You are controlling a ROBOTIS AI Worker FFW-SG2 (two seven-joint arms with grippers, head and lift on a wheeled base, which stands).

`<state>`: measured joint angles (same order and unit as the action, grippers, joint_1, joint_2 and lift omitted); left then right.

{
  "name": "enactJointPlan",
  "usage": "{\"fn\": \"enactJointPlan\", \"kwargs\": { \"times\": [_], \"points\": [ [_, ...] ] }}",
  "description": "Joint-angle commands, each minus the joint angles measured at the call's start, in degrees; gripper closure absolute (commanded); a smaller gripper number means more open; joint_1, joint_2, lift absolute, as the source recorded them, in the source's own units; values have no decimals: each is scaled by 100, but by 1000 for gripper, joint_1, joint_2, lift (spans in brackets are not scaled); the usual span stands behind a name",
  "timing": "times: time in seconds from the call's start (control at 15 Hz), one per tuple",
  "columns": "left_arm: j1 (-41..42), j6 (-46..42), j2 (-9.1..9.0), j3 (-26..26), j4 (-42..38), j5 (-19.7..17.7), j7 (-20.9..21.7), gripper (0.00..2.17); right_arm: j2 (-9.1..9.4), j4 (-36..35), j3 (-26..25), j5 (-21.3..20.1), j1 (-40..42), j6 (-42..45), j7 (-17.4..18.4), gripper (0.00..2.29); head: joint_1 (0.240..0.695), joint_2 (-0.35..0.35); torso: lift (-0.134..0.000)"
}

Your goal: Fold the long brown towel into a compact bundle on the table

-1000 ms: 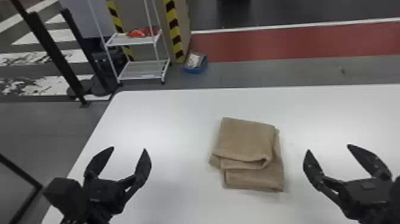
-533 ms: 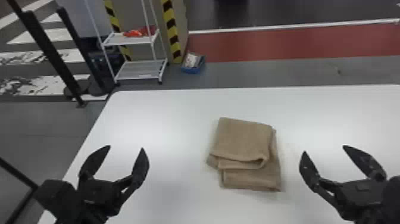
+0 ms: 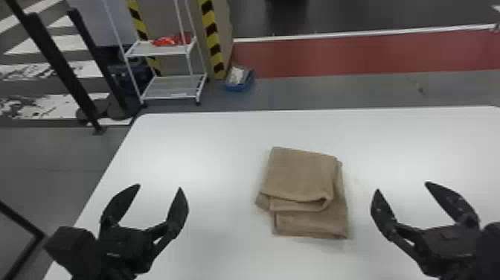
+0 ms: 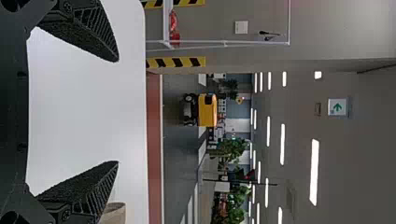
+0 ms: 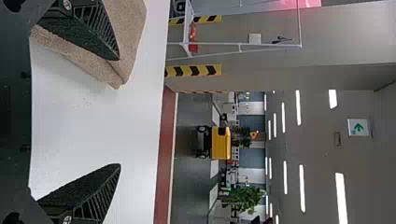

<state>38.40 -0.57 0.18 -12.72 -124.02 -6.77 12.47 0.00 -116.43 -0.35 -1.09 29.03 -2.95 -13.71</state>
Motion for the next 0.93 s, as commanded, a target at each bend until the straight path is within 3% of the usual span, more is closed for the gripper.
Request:
{"fn": "enactJointPlan", "kwargs": {
  "times": [0.0,0.87],
  "points": [
    [0,-17,-32,16,0,0,-8,107,5,-3,0,21,15,0,0,63,695,158,-123],
    [-8,1,-32,86,53,88,-8,110,5,59,0,153,7,70,-9,63,695,150,-123]
  ]
}}
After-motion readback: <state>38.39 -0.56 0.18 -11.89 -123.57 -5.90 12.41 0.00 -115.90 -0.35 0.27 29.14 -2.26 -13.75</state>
